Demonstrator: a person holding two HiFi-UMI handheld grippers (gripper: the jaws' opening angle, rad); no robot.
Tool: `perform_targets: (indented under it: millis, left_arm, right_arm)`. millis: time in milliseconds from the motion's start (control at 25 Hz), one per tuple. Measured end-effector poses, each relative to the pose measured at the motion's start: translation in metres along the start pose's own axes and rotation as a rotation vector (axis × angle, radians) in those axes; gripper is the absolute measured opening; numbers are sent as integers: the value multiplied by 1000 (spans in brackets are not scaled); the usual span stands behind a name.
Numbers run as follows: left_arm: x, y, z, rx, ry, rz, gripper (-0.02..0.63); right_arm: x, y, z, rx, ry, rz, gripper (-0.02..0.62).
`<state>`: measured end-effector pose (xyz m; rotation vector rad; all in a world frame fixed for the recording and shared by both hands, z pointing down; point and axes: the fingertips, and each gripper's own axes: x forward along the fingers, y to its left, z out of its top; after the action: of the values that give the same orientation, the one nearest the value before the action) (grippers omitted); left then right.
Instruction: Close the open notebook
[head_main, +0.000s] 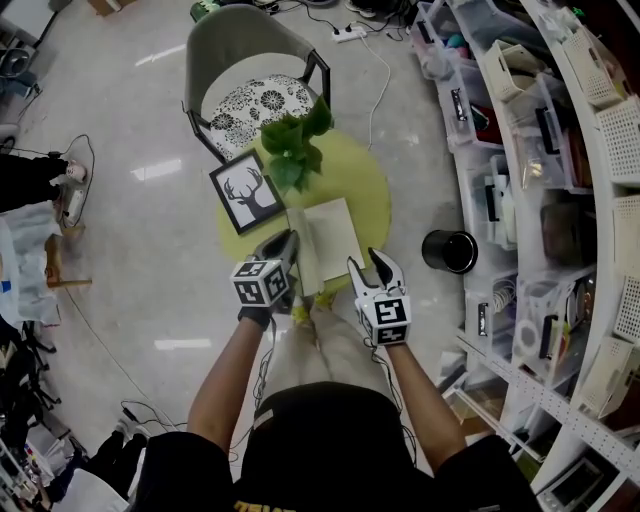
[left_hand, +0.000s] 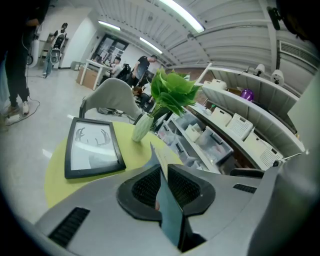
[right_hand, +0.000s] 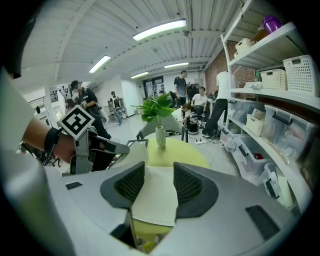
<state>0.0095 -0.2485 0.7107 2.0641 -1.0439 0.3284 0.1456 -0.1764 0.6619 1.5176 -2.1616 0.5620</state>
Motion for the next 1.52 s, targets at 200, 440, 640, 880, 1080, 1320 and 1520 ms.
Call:
perform_targets:
  millis: [200,440,640,880,1080,1320,1520]
  left_arm:
    - [6,-7,-1,3,8,-12,55]
    - [14,-12,-3,-5,18,-25,57]
    - [23,-17,-5,-1,32,-41,61]
    - [35,-26,-9,4,57,-62,64]
    - [46,-30,-11,19,76,-80,68]
    - [58,-37,-18,29,105,-97,73]
    - [67,-40,-25,38,126,-107,75]
  right_arm:
    - [-1,-3,-4,6,9,6,181]
    - [-2,-10,-7,11,19,-2,178]
    - [-4,-17,-10,22,26,-19,176]
    - [-7,-24,-18,43,32,-33,173]
    - [-8,-31,-10,118,-3,-44,173]
    - [-8,-33,-11,166,-13,-45,172]
    - [-8,-30,-14,183,-7,-44,170]
